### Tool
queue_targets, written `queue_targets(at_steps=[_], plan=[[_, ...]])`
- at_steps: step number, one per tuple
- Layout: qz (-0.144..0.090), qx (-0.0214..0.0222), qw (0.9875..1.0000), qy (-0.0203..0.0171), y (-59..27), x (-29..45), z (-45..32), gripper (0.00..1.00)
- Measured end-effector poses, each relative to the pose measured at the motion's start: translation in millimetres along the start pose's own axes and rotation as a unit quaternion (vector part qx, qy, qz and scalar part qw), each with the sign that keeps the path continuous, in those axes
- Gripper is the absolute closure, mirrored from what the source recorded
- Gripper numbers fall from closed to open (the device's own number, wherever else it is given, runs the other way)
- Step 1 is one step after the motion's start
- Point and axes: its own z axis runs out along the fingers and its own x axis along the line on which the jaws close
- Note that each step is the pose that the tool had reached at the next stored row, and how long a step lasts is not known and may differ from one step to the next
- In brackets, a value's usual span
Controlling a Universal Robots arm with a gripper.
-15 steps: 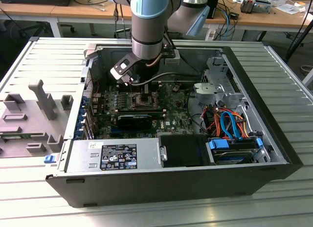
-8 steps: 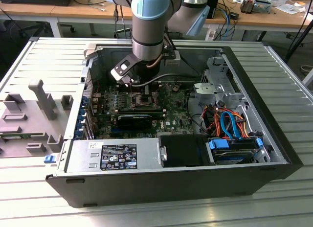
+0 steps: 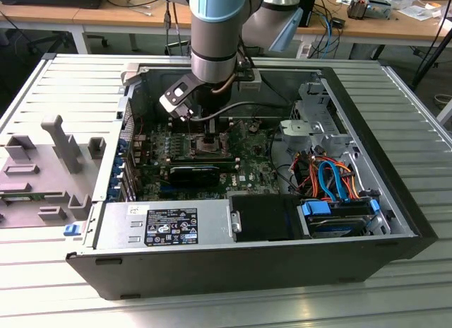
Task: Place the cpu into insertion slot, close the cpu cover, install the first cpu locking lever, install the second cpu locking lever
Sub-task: 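Place the cpu into insertion slot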
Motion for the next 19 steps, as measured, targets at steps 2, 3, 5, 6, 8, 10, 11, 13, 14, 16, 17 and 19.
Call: queue_targets(at_steps=[2,3,5,6,8,10,11,13,14,16,17,19], plan=[[0.0,0.0001,1.0,0.0001,1.0,0.0,-1.3,0.89],[0.0,0.0004,1.0,0.0001,1.9,0.0,-1.3,0.89],[0.0,0.0028,1.0,0.0001,6.6,-0.1,-1.5,0.89],[0.0,0.0047,1.0,0.0003,9.9,-0.1,-1.6,0.89],[0.0,0.0064,1.0,0.0007,13.5,-0.3,-2.0,0.89],[0.0,0.0064,1.0,0.0009,13.9,-0.1,-5.0,0.89],[0.0,0.0064,1.0,0.0009,13.8,0.0,-7.5,0.89],[-0.001,0.0064,1.0,0.0009,13.7,0.3,-16.7,0.89],[-0.001,0.0064,1.0,0.0009,13.7,0.4,-19.7,0.89],[-0.001,0.0064,1.0,0.0011,13.6,0.5,-24.7,0.89],[-0.001,0.0064,1.0,0.0013,13.6,0.6,-26.8,0.89],[-0.001,0.0063,1.0,0.0022,13.5,0.7,-31.7,0.89]])
